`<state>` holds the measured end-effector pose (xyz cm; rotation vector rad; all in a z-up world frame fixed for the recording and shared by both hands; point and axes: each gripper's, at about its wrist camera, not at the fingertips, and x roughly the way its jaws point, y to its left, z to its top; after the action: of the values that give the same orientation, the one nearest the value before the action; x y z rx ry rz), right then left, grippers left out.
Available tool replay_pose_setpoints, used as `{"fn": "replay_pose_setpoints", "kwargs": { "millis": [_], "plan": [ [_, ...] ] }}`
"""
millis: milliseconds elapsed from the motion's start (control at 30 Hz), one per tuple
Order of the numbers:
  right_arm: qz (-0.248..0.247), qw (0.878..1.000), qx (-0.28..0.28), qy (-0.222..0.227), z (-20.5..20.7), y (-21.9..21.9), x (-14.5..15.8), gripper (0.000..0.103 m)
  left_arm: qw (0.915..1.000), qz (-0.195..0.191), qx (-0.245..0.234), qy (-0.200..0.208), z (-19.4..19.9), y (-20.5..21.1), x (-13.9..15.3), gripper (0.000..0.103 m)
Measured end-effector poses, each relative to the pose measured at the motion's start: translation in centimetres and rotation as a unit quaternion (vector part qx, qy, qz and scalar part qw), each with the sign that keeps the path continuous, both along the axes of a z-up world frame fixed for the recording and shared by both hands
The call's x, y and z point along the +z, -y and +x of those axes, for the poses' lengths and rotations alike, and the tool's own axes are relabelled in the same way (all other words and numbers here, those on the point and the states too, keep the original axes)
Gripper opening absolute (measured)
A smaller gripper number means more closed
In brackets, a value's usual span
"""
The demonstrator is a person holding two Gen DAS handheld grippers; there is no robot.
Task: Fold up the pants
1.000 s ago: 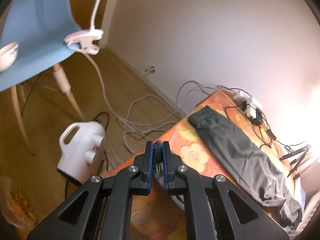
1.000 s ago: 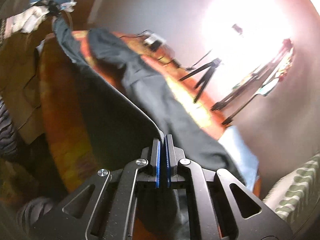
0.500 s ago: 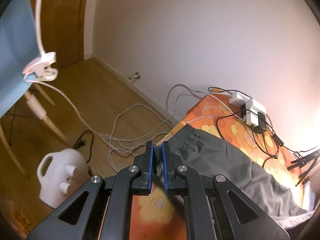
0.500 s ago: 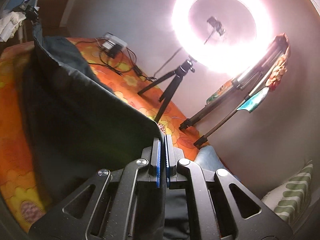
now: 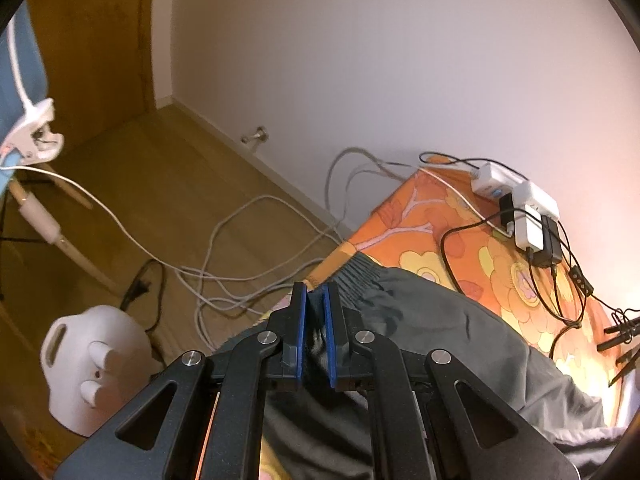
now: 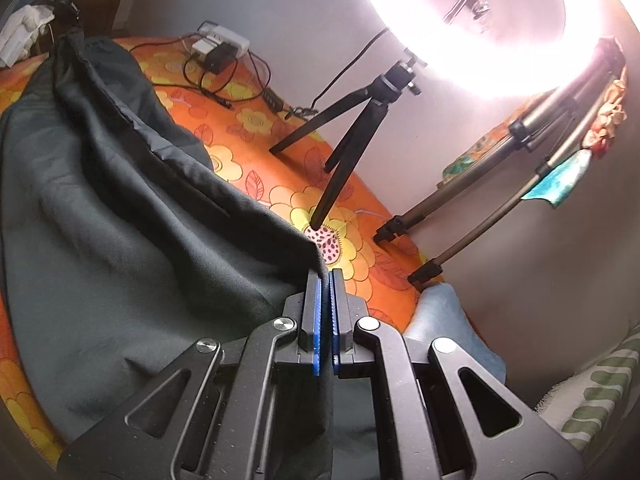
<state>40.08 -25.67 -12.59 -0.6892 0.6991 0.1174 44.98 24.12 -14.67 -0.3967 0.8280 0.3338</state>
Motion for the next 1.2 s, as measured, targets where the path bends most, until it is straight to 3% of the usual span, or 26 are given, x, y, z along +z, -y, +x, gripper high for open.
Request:
{"fn": "replay_pose_setpoints", "kwargs": {
  "millis": [133, 233, 533, 767, 833, 933, 1000, 1067, 1167, 1200],
  "plan": [
    [-0.005, 1.000, -0.004, -0.009, 0.8, -0.1, -1.1, 0.004, 0.9999, -0.006, -0.015, 0.002, 0.7, 0.1, 0.0, 0.010],
    [-0.009, 1.000, -0.005, -0.016, 1.1, -0.1, -1.7, 0.003, 0.9997, -0.020, -0.011, 0.009, 0.3, -0.7, 0.6, 0.031],
    [-0.007, 1.000, -0.009, -0.027, 1.6, 0.0, -2.5, 0.004, 0.9989, -0.014, -0.036, 0.025, -1.0, -1.5, 2.1, 0.032],
    [0.003, 0.999, -0.016, -0.033, 2.0, 0.3, -2.7, 0.004, 0.9937, 0.015, -0.111, 0.003, 0.3, 4.0, 1.4, 0.032],
    [0.003, 0.999, -0.017, -0.033, 2.1, 0.4, -2.6, 0.004, 0.9911, 0.000, -0.133, -0.003, 0.7, 5.6, 1.3, 0.041],
    [0.001, 0.999, -0.017, -0.033, 2.0, 0.4, -2.6, 0.004, 0.9827, 0.012, -0.184, -0.011, 1.4, 9.2, 1.6, 0.048],
    [0.001, 0.999, -0.017, -0.034, 1.9, 0.5, -2.7, 0.004, 0.9732, 0.032, -0.226, -0.027, 1.9, 11.7, 1.9, 0.056],
    [0.002, 0.999, -0.016, -0.033, 1.8, 0.5, -2.7, 0.004, 0.9652, 0.039, -0.255, -0.044, 2.3, 13.5, 2.1, 0.059],
    [0.000, 0.999, -0.013, -0.031, 1.7, 0.4, -2.7, 0.003, 0.9511, 0.115, -0.284, -0.037, 2.1, 15.4, 2.8, 0.059],
    [0.001, 0.999, -0.014, -0.032, 1.7, 0.5, -2.7, 0.003, 0.9409, 0.149, -0.302, -0.036, 1.9, 16.2, 3.0, 0.059]
  ]
}}
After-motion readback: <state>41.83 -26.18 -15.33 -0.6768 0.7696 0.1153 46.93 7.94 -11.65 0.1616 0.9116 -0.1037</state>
